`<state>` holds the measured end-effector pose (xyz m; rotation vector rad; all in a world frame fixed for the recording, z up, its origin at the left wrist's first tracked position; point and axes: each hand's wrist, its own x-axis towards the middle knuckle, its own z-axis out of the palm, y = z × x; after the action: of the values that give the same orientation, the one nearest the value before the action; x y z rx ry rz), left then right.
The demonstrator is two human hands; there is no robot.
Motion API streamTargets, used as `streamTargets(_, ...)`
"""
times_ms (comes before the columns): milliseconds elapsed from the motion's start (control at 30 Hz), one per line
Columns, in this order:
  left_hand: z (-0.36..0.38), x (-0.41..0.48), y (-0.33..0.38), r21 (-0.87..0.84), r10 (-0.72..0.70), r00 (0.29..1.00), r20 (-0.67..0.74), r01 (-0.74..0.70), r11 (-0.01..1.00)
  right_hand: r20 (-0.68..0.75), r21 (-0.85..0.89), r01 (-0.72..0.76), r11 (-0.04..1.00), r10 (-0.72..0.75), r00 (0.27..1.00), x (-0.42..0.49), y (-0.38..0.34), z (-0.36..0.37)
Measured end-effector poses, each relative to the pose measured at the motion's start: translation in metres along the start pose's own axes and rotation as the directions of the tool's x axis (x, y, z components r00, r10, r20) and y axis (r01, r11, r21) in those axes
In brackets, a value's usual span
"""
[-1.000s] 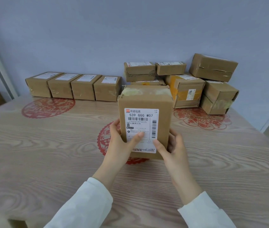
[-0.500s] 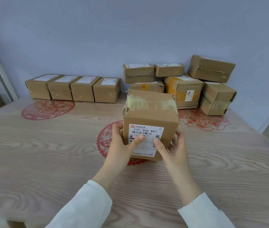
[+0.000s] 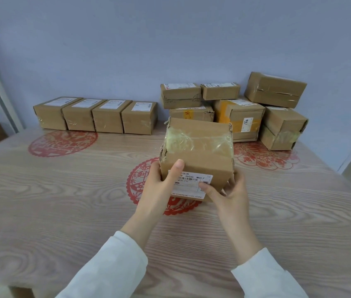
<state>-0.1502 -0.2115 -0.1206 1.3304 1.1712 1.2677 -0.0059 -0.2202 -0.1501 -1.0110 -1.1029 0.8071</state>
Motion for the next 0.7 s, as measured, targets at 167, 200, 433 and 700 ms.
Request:
streamTargets(167,-0.001,0.002,-0.006,-0.072,-0.073,0.996,0.045,0.076,0.994,0.047,-0.032,0.001,0.999,0.0,0.999,-0.002,-0.007,-0.002)
streamTargets(200,-0.002,0.002,-0.008,-0.057,-0.079,0.995,0.063,0.082,0.995,0.055,-0.03,-0.007,1.0,0.009,0.998,-0.002,-0.011,-0.002)
streamTargets(433,-0.002,0.0,-0.011,-0.031,-0.113,0.992,0.054,0.114,0.993,0.096,-0.035,-0.044,0.998,0.047,0.994,0.001,-0.016,-0.008)
streamTargets(700,-0.006,-0.001,-0.008,0.045,-0.045,0.989,0.142,0.039,0.998,0.117,-0.108,-0.074,0.991,0.087,0.989,0.004,-0.019,-0.014)
